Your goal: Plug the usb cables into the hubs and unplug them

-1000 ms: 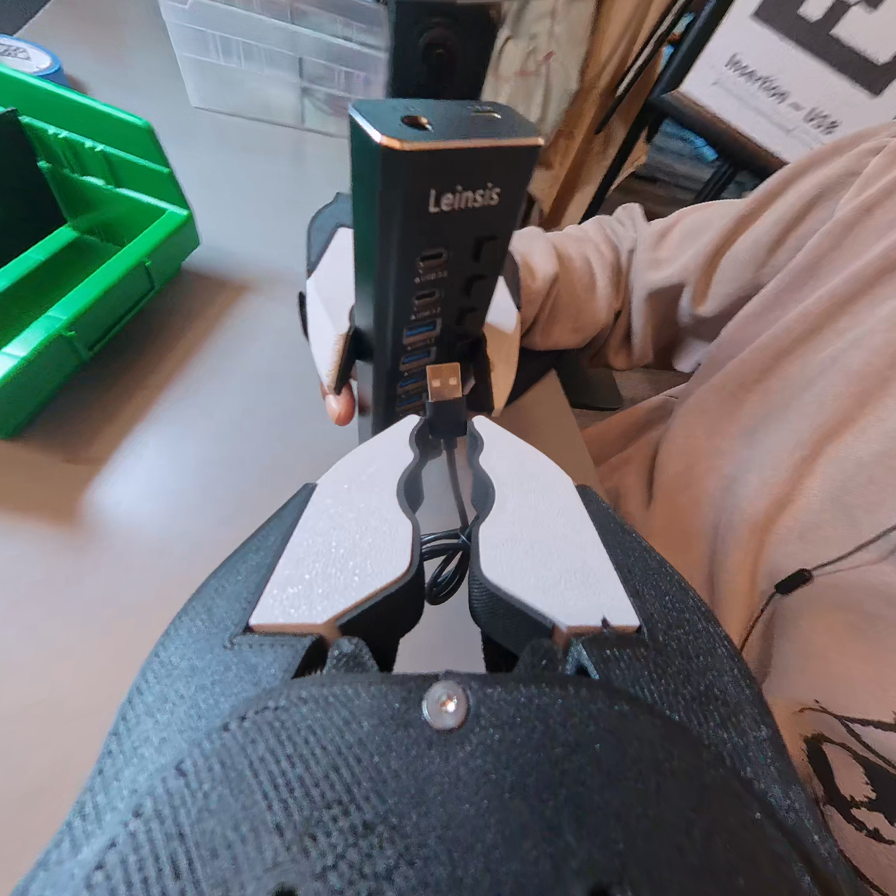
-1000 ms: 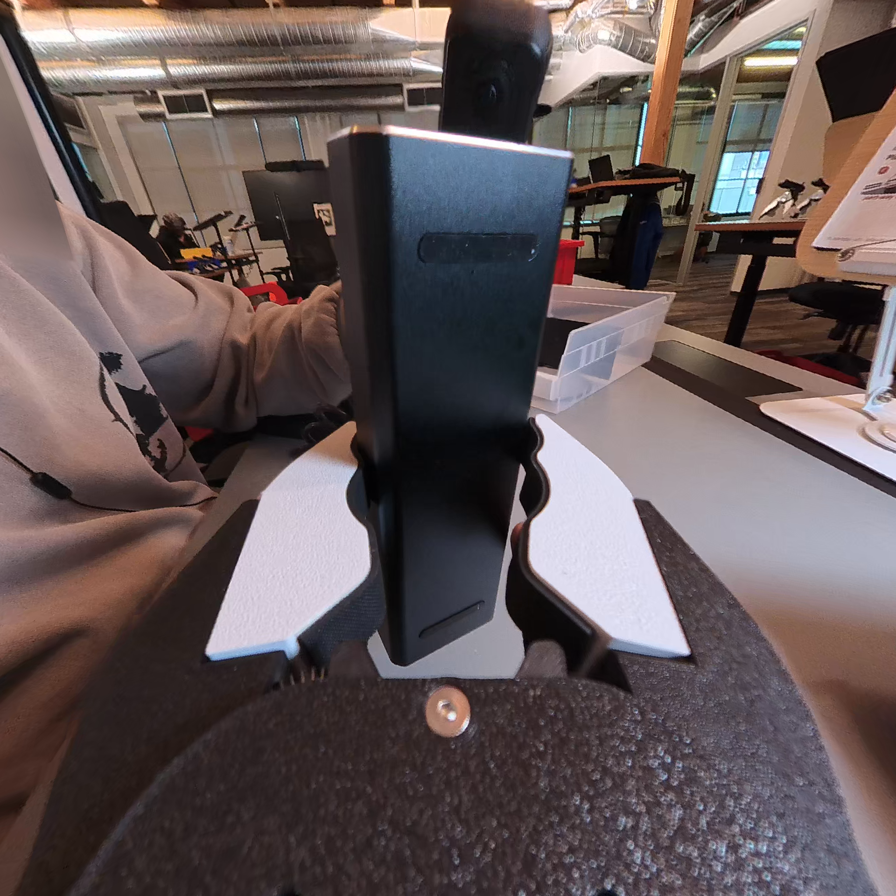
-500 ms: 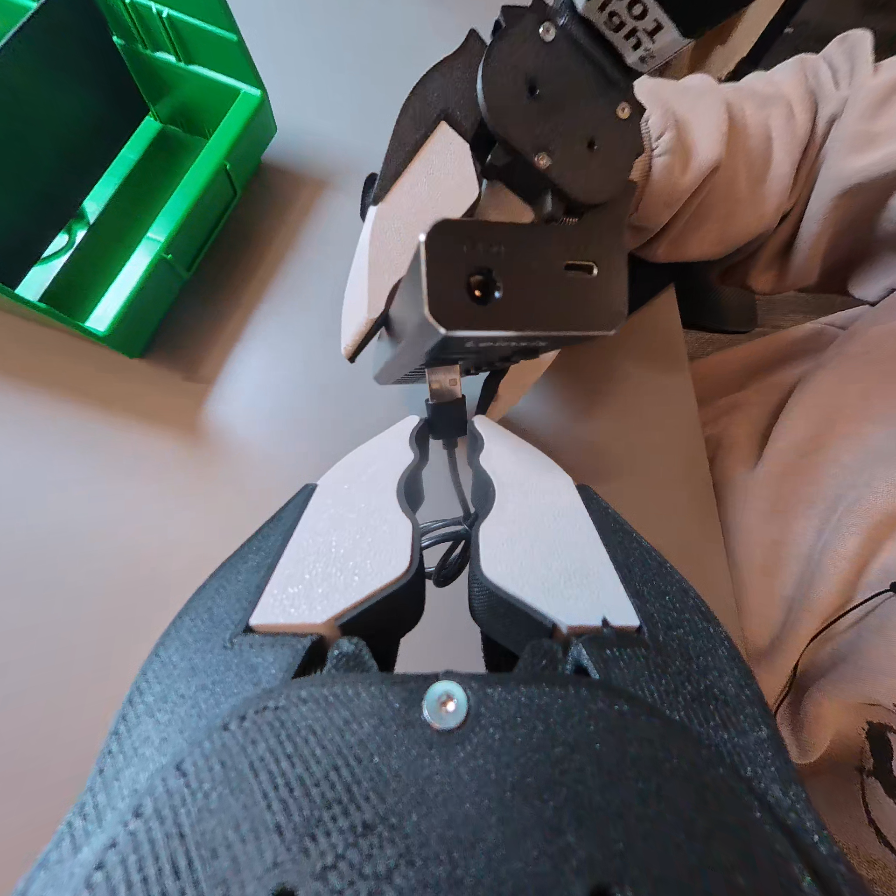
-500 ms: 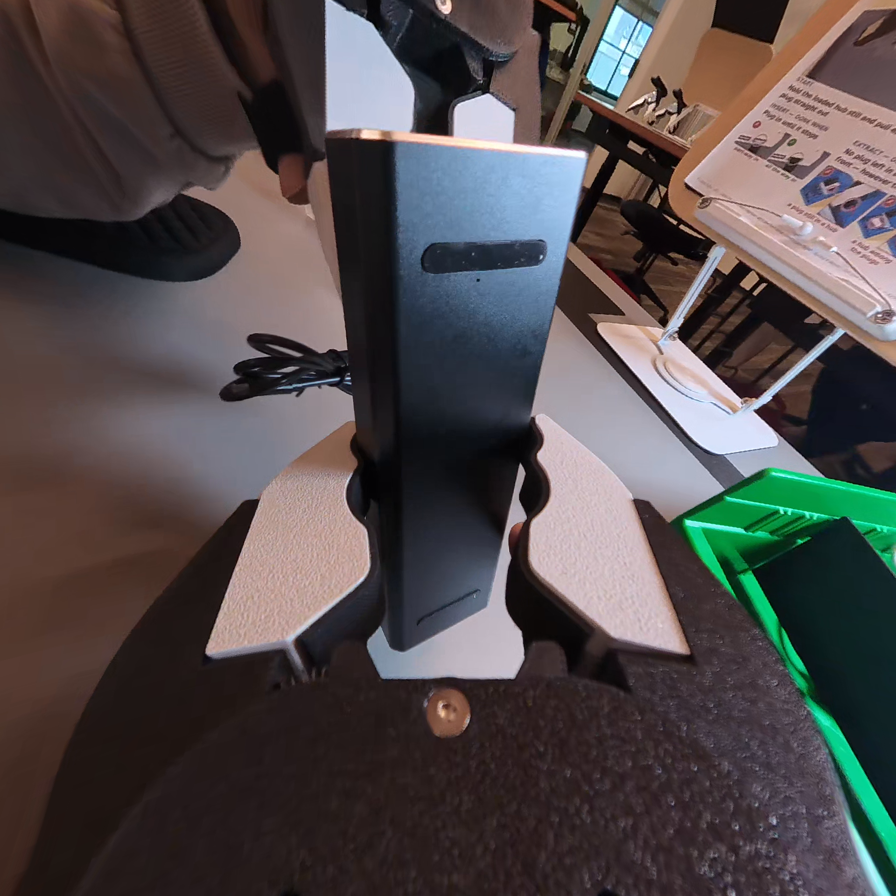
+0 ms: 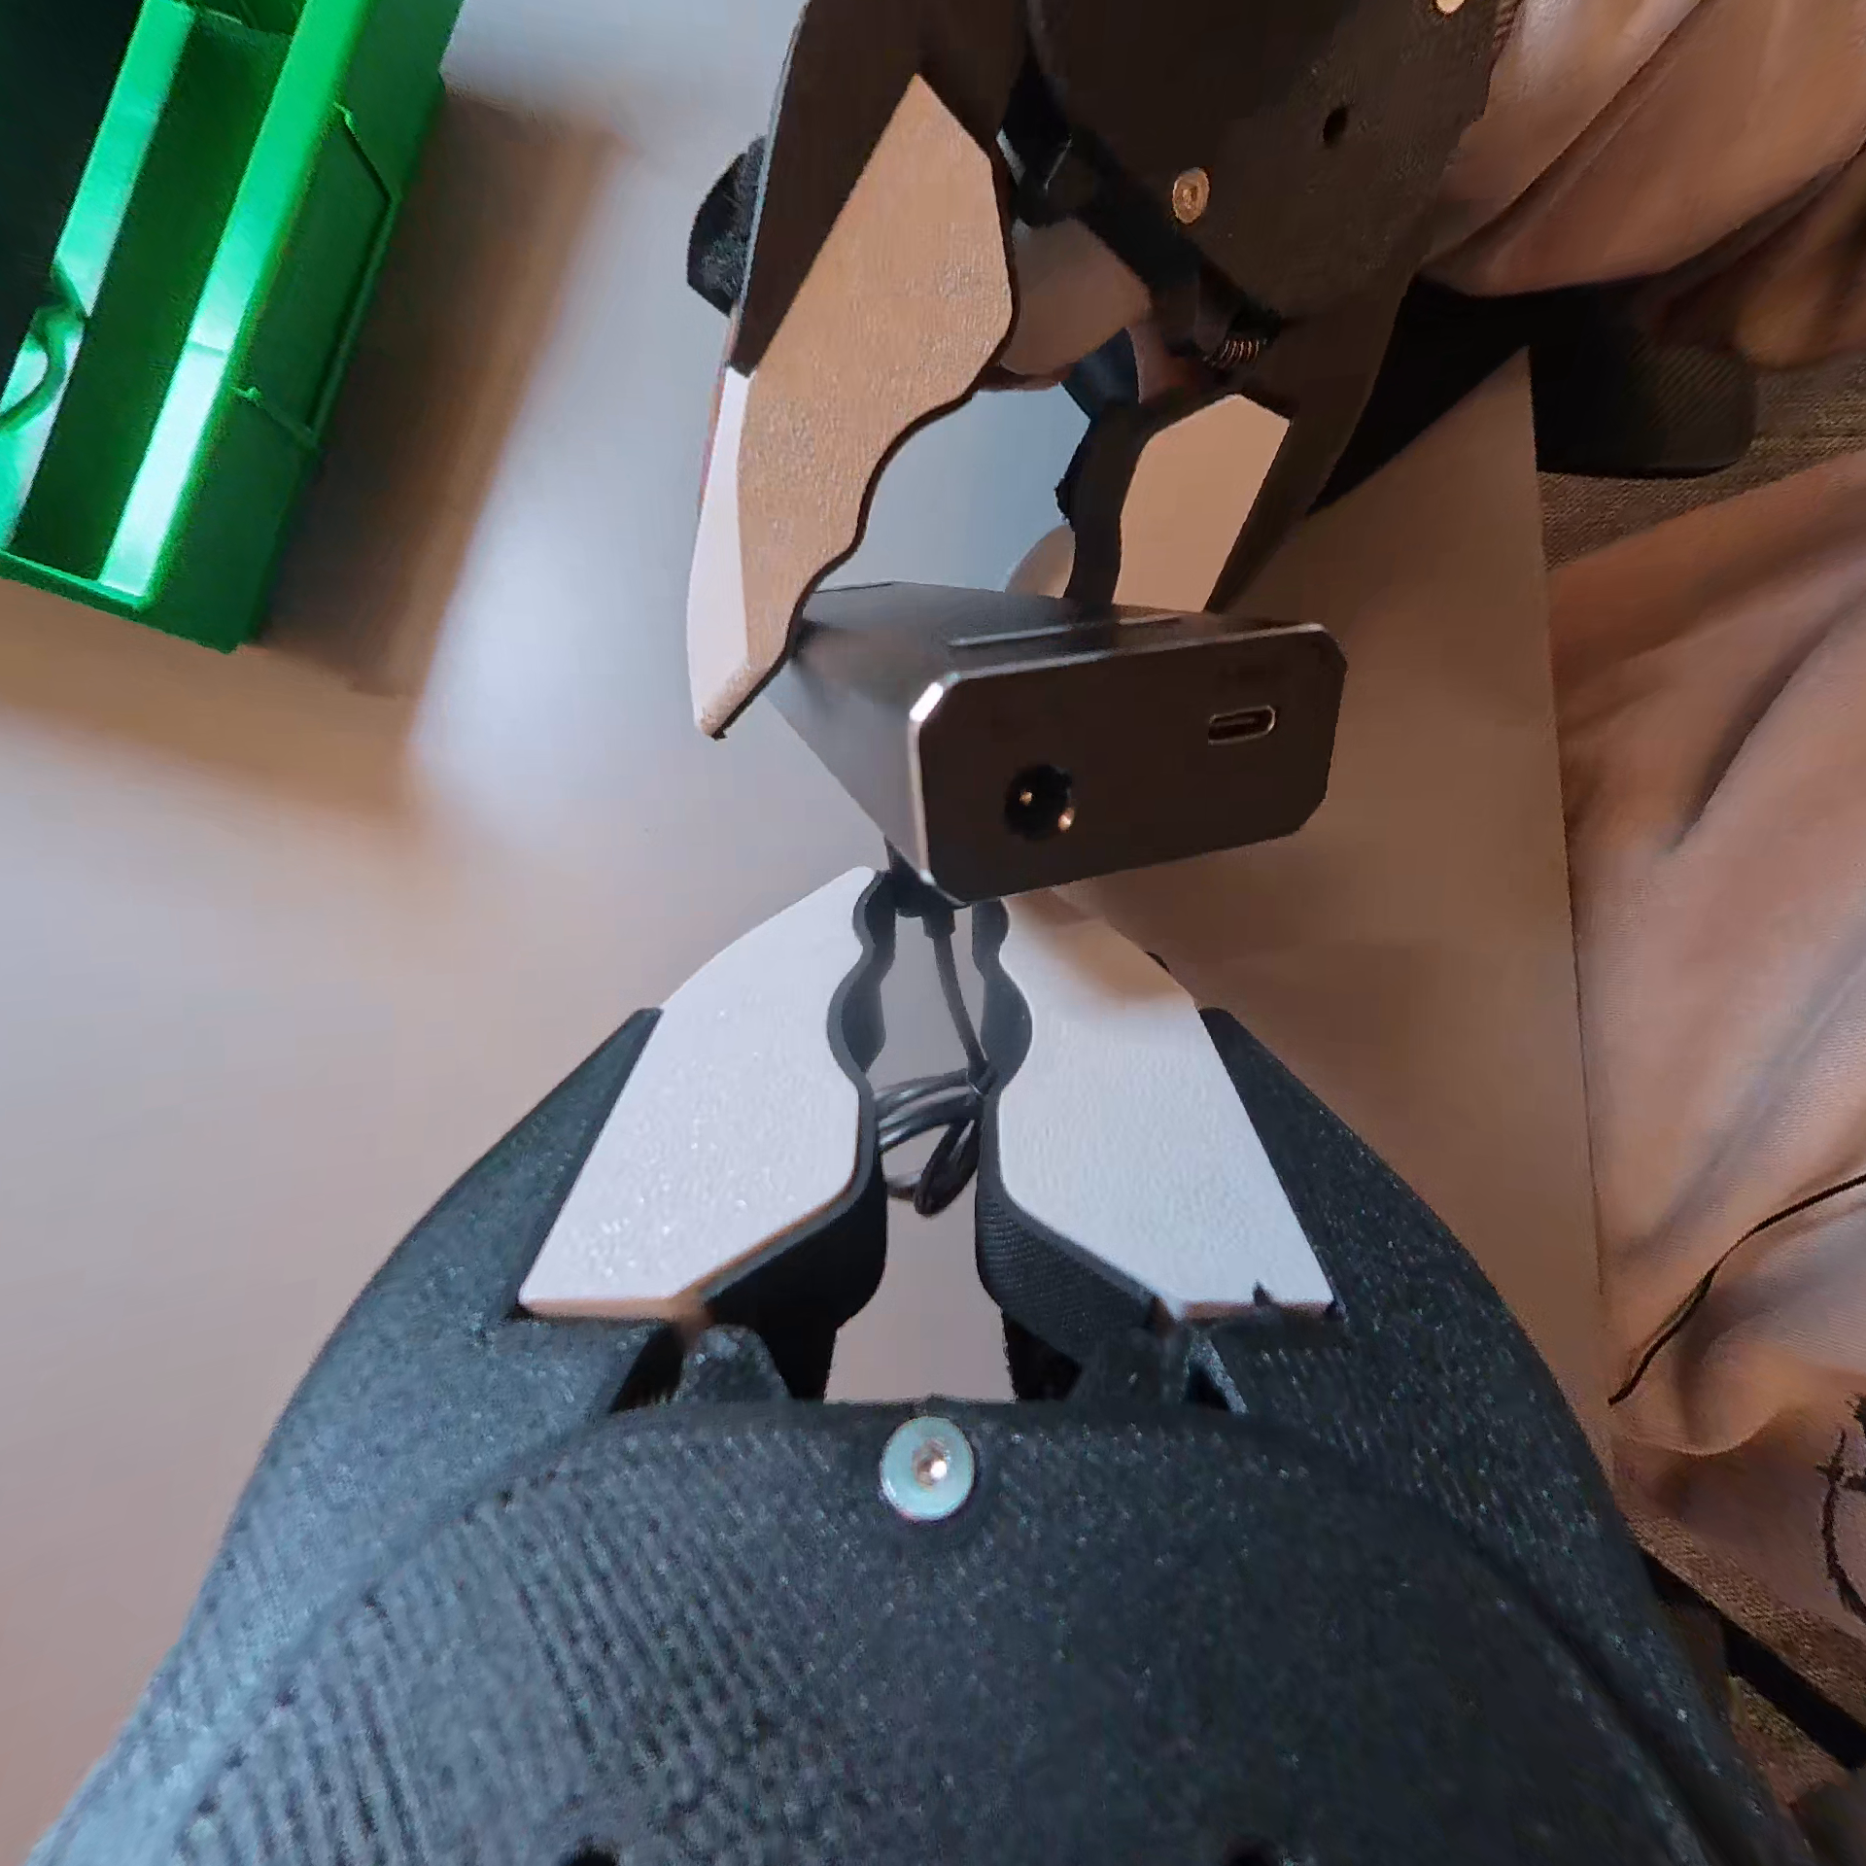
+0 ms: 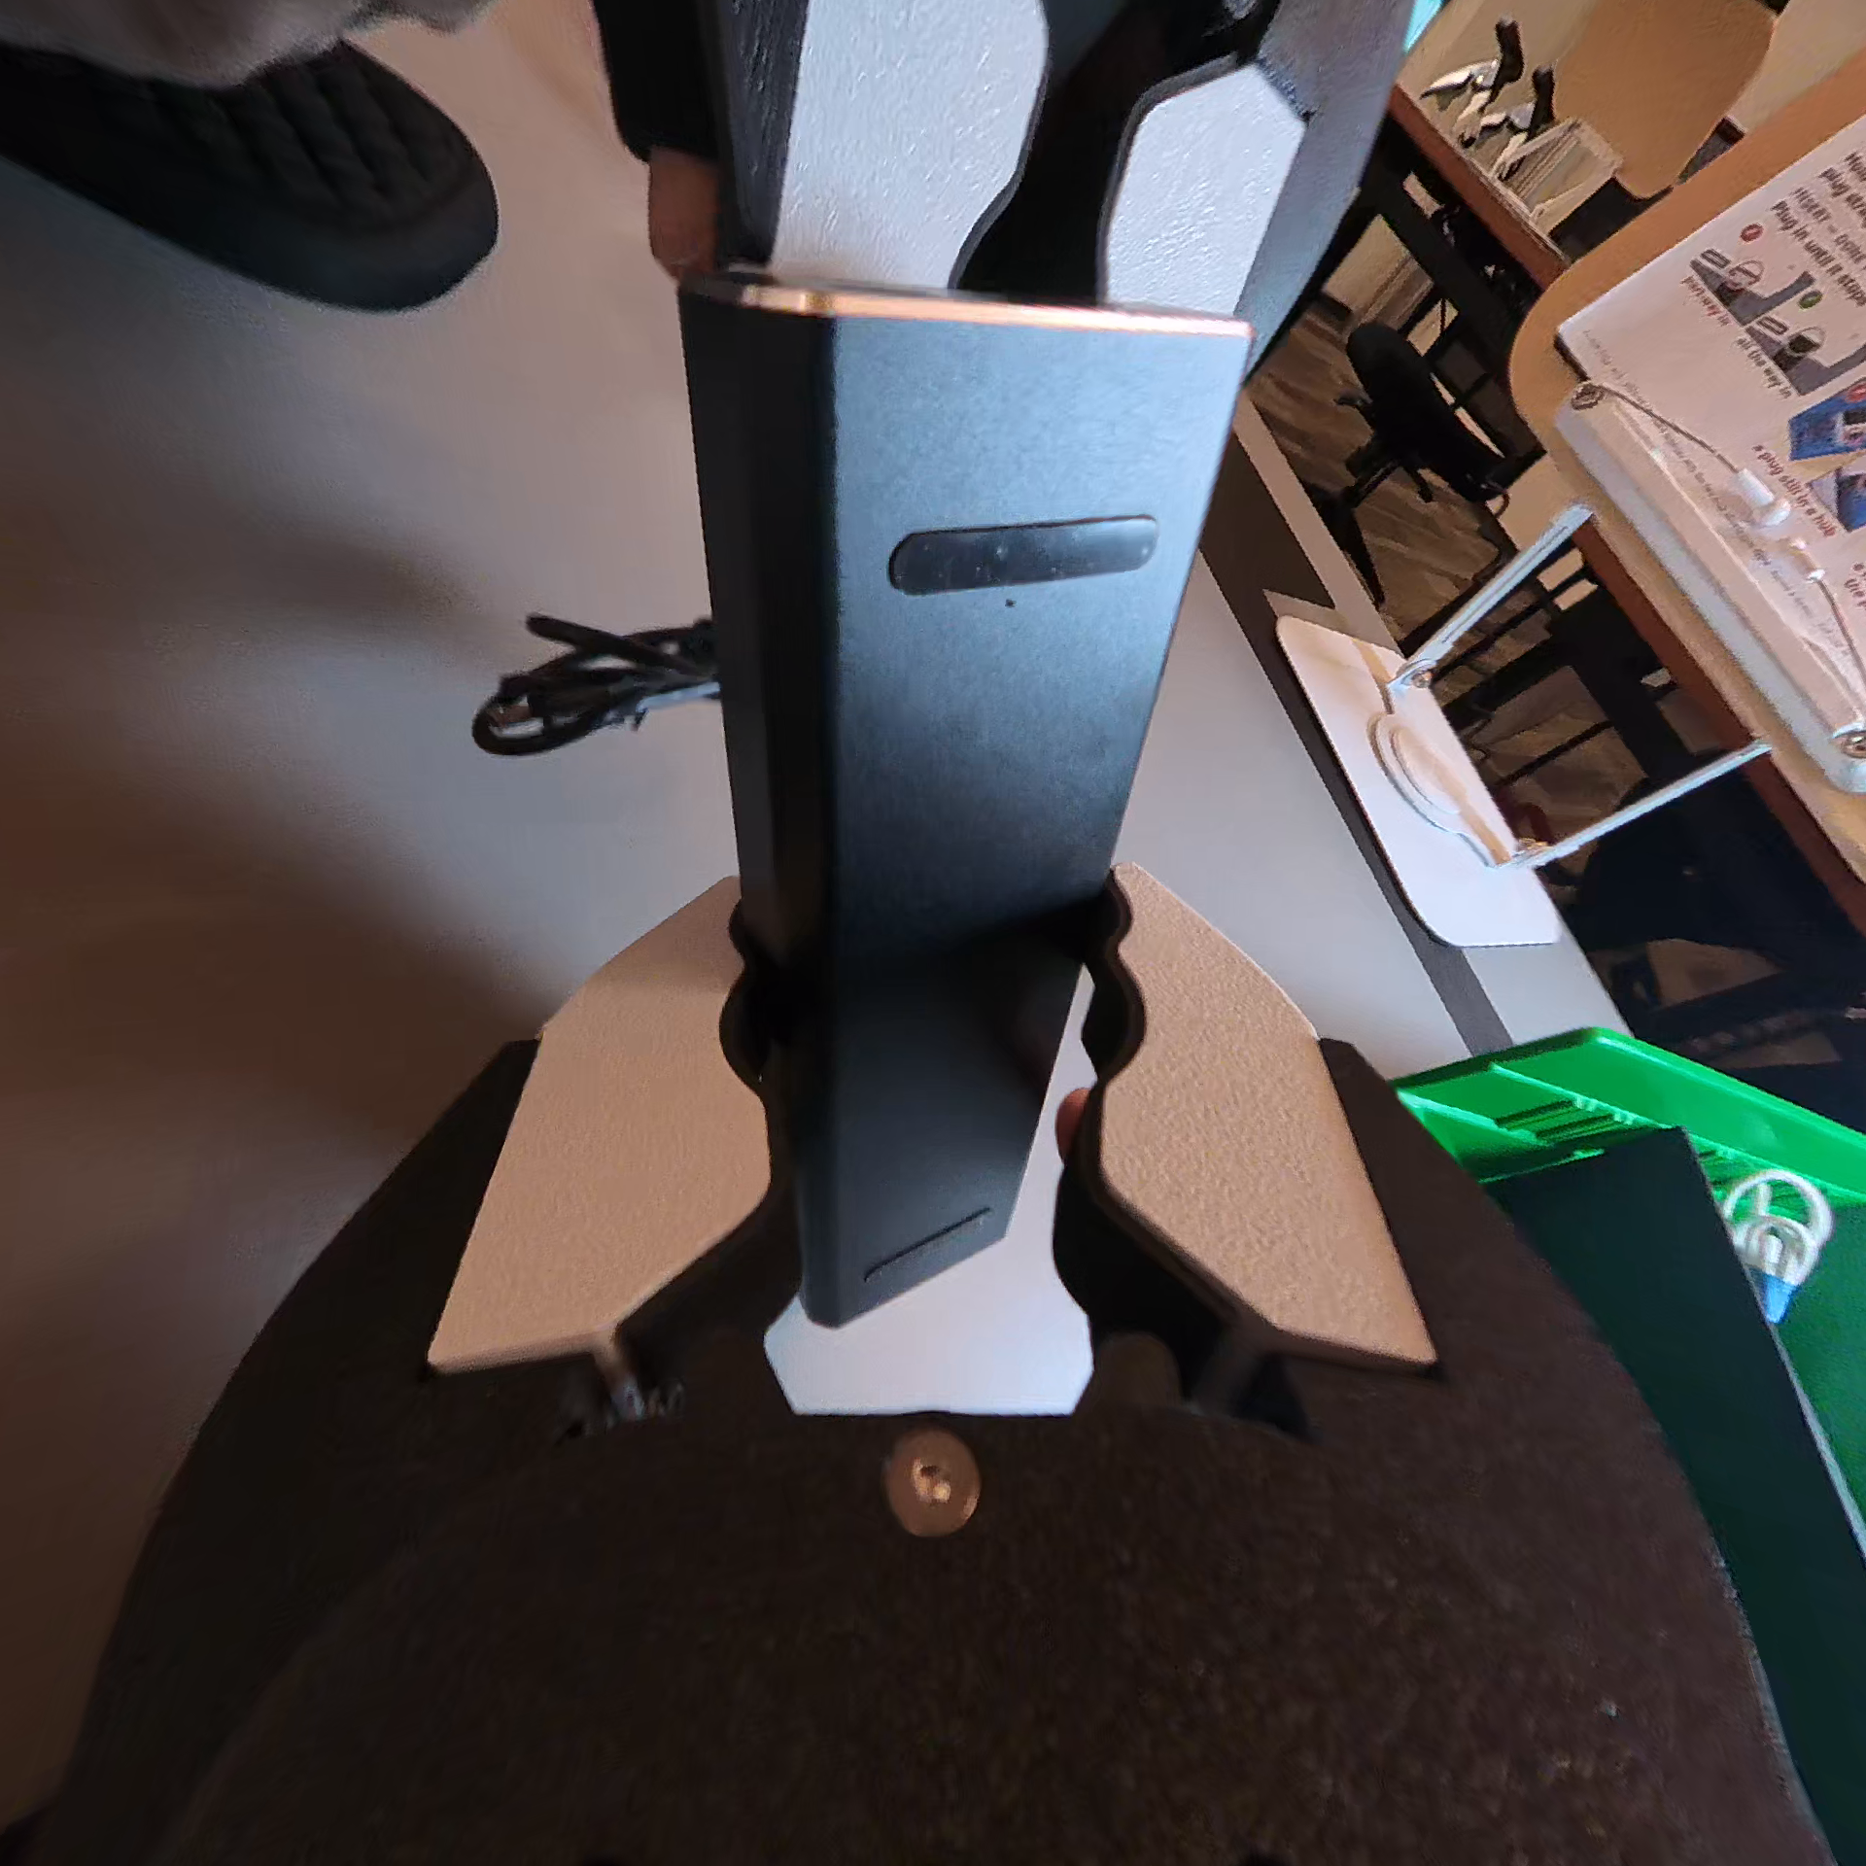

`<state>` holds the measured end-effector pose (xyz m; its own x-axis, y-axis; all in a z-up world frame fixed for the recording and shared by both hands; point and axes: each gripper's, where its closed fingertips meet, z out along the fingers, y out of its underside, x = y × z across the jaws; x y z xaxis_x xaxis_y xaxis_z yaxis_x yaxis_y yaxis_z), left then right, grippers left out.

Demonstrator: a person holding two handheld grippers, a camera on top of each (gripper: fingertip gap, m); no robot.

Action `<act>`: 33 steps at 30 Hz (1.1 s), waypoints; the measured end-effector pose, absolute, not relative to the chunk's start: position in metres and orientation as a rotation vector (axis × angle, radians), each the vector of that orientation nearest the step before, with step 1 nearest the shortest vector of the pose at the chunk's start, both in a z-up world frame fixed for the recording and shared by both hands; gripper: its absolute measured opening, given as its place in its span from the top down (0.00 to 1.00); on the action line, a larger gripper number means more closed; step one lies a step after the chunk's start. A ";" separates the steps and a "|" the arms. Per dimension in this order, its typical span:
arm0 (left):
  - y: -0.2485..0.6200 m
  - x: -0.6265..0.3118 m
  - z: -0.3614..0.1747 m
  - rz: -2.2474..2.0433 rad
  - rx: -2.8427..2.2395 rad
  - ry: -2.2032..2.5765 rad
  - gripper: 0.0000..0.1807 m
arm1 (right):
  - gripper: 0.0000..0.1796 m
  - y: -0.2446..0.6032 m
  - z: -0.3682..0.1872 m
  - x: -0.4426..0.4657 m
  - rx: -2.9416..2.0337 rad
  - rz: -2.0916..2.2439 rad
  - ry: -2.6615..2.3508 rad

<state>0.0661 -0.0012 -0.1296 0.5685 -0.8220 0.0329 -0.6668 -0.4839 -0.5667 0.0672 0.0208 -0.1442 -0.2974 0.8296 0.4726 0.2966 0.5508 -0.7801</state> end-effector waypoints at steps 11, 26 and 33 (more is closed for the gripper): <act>-0.005 0.081 -0.121 -0.432 -2.298 1.196 0.92 | 0.66 0.006 -0.133 0.075 -0.933 1.052 -1.836; -0.006 0.073 -0.132 -0.484 -2.359 1.155 0.92 | 0.66 0.012 -0.146 0.071 -0.951 0.872 -1.897; -0.005 0.069 -0.148 -0.367 -2.435 1.180 0.92 | 0.66 0.017 -0.158 0.068 -0.924 0.654 -1.955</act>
<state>0.0686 -0.0048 -0.1475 0.6075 -0.7922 0.0575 -0.6848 -0.5591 -0.4674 0.0682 0.0173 -0.1576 -0.3620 0.8023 0.4746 0.3554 0.5894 -0.7254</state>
